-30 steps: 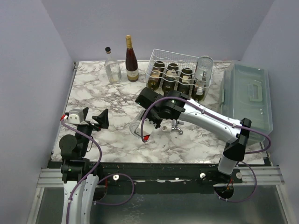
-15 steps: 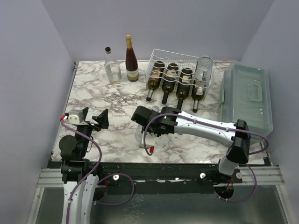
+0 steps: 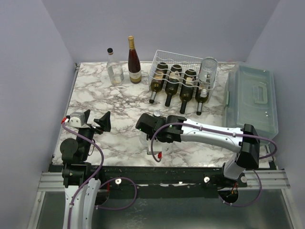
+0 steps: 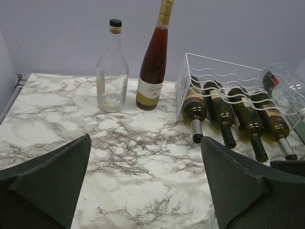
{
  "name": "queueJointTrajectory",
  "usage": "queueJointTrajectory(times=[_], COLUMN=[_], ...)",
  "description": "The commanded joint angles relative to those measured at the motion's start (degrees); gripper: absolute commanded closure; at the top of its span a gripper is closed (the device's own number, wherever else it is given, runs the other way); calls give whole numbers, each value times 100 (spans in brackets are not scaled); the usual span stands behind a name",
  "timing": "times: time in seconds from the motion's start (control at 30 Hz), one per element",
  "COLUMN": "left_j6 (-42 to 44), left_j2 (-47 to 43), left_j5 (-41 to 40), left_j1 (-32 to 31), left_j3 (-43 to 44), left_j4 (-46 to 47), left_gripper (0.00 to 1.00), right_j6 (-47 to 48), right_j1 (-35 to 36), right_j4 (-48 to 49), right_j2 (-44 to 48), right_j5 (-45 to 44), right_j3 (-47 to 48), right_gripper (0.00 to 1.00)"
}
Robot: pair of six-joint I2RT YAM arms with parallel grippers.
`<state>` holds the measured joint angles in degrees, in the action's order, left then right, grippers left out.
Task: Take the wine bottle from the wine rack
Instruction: Place the wine bottle at the center of the board.
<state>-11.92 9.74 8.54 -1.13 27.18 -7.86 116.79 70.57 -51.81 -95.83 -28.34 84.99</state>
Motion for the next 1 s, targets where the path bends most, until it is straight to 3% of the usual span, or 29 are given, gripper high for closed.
queueJointTrajectory(times=[0.0, 0.3, 0.5, 0.73, 0.97], left_j6=[18, 19, 18, 15, 22], left_j2=[-59, -68, -83, -112, -136], left_j5=[130, 140, 157, 166, 158], left_j1=[25, 25, 25, 25, 27], left_j3=[-29, -29, -34, -35, -36], left_j4=[66, 73, 74, 83, 83], left_gripper=[1, 1, 1, 1, 1], right_j6=[669, 970, 954, 929, 462], right_j1=[174, 347, 458, 569, 774], right_j4=[543, 523, 597, 581, 621], right_j2=[365, 312, 293, 253, -12], right_j5=[-559, -578, -611, -801, -1185], right_j3=[-13, -116, -295, -485, -499], right_gripper=[100, 92, 75, 65, 42])
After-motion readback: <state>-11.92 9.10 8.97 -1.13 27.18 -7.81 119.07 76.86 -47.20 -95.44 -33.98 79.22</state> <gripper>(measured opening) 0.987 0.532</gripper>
